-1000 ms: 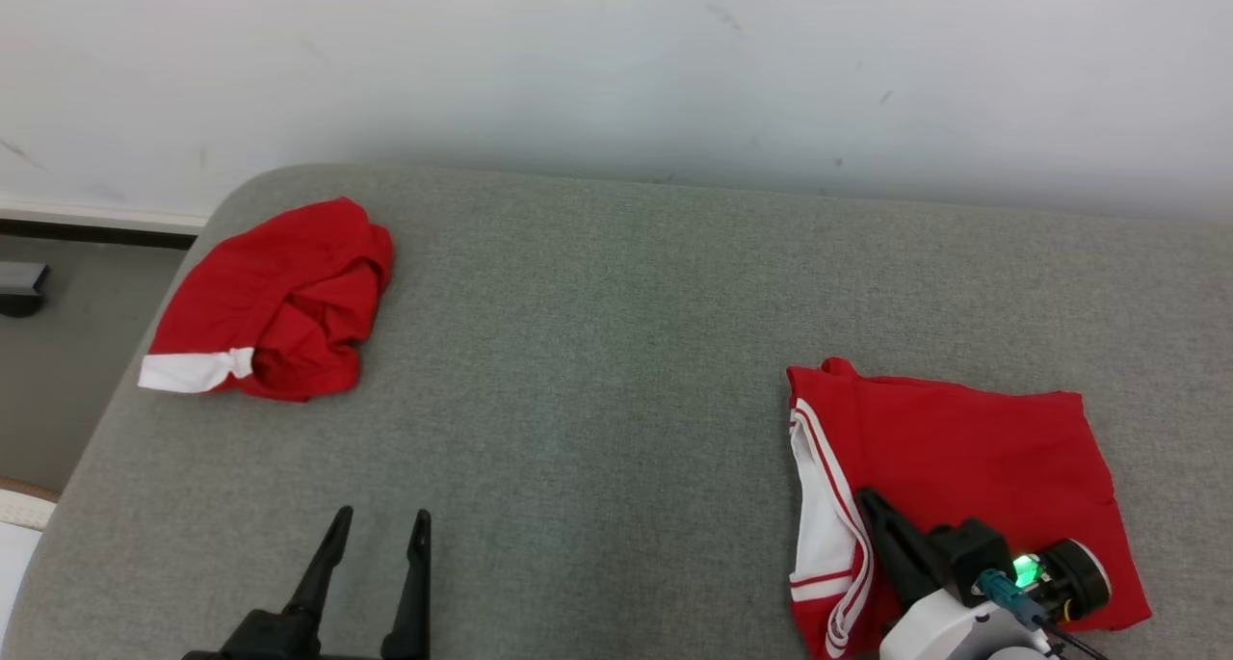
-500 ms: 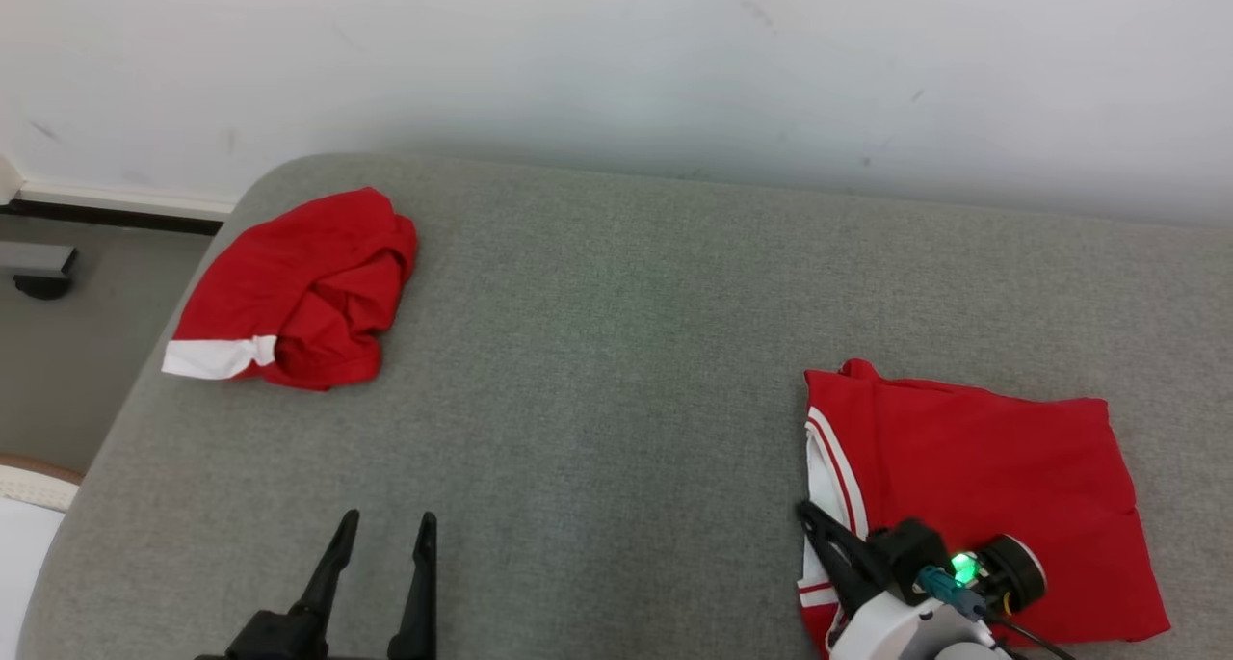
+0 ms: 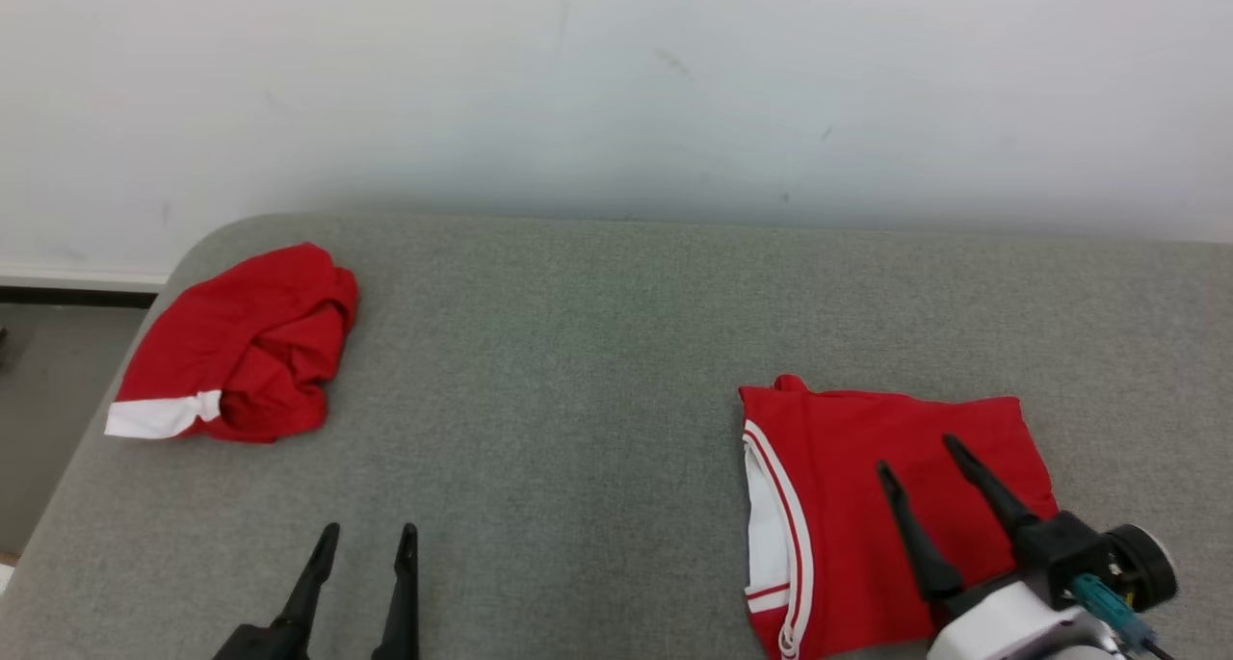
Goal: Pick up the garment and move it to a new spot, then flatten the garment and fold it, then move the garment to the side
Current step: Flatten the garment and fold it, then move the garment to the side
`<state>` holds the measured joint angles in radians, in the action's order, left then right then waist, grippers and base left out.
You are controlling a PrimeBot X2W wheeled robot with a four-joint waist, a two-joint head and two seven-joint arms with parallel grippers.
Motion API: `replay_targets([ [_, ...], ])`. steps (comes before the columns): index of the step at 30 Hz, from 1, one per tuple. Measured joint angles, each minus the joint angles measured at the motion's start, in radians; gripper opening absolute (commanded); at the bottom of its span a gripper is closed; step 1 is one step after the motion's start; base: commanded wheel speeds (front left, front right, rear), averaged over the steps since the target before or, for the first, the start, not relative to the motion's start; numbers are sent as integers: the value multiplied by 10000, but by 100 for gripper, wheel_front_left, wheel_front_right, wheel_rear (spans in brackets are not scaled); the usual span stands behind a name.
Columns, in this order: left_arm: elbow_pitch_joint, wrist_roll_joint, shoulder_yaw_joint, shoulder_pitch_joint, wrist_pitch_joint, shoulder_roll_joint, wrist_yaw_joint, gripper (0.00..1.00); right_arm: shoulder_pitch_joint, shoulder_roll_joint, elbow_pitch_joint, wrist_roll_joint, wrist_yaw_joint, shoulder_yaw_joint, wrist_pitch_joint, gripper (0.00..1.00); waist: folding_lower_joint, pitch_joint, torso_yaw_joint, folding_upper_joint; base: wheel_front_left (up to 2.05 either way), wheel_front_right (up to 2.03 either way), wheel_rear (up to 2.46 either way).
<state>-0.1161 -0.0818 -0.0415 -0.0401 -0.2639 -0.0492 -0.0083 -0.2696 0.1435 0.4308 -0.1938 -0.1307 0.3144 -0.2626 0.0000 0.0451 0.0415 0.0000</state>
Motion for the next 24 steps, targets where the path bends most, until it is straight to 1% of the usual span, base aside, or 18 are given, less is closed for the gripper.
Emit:
replay_targets([
  [4,-69,44,94,-116,-2,0,-88,100,788,370,-922,79,0,-1078,0,100,0,-211,-208,0,0,0,0],
  [7,-119,104,165,-186,0,0,-144,100,1350,545,-1342,73,0,-1887,0,100,0,-338,-328,0,0,0,0],
  [11,-151,140,236,-277,-2,0,-232,100,1850,725,-1707,63,0,-2594,0,100,0,-430,-480,0,0,0,0],
  [14,-173,192,240,-357,0,-2,-341,100,2057,780,-1822,94,0,-2922,0,100,0,-494,-596,0,0,0,0],
  [19,-161,190,192,-496,0,0,-366,100,2397,742,-1791,100,0,-3386,0,100,0,-595,-729,0,0,0,0],
  [24,-153,188,151,-495,0,0,-366,100,2550,594,-1584,121,0,-3515,0,100,0,-597,-819,0,0,0,0],
])
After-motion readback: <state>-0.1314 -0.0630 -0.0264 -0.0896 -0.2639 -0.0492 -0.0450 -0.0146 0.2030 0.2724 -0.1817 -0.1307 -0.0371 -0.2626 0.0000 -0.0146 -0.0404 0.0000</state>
